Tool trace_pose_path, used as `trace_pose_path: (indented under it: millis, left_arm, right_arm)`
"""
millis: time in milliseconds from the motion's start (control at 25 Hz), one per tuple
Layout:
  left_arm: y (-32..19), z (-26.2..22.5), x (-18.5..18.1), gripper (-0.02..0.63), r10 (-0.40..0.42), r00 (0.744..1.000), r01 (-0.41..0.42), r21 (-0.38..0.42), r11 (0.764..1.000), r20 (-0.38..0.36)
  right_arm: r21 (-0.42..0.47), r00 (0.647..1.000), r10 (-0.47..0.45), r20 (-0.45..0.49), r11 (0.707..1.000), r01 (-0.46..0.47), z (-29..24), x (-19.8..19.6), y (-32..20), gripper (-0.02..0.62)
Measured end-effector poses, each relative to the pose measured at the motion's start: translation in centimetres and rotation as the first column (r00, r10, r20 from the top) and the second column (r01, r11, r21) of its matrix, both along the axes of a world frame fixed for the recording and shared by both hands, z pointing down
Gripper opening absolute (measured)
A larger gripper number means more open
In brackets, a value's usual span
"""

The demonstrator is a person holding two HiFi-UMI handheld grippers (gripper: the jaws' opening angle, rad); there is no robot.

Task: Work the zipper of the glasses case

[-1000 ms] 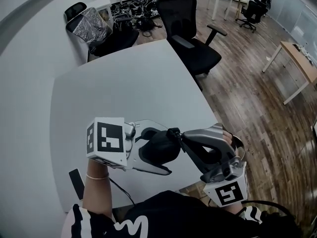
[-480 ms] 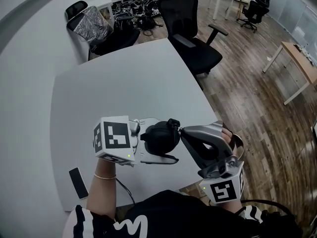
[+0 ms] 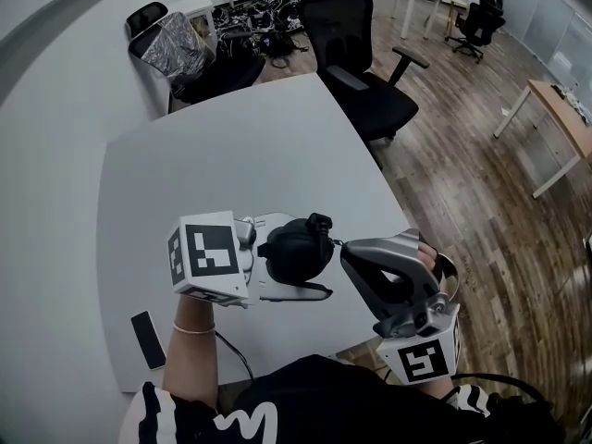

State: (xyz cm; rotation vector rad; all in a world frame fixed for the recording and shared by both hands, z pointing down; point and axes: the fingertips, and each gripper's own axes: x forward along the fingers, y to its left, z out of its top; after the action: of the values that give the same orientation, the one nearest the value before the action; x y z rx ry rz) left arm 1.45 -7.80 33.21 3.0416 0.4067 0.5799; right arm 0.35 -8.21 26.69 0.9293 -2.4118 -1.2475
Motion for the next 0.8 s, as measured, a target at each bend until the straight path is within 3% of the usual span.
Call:
trace_pose_path:
  millis: [240,400,560,800]
  left_arm:
    - [1.2,-1.0,0.0,0.261,0.066,0.998,-0.066,0.0,0.998,0.013]
    - [1.4,-1.7,-0.3,0.261,0.092,0.995,-0.093,0.02,0.996,0.032]
    - [2.0,-1.7,-0.6,0.261,0.134,0.987,-0.137,0.03,0.99,0.085]
    - [3.1,-1.8,-0.9,0.261,0.19,0.971,-0.197,0.037,0.98,0.142]
  right_arm:
    - [0.094,1.0,0.023,-0.009,0.995,-0.022,-0.7,-0.5,0.2,0.006]
    - [0.106,1.0,0.008,0.01,0.994,-0.009,-1.3,-0.8,0.4,0.006]
    - [0.056,0.996,-0.08,0.023,0.995,0.079,-1.5,-0.7,1.0,0.021]
    - [-0.067,0.976,-0.219,0.008,0.974,0.219,-1.9,-0.4,2.3,0.074]
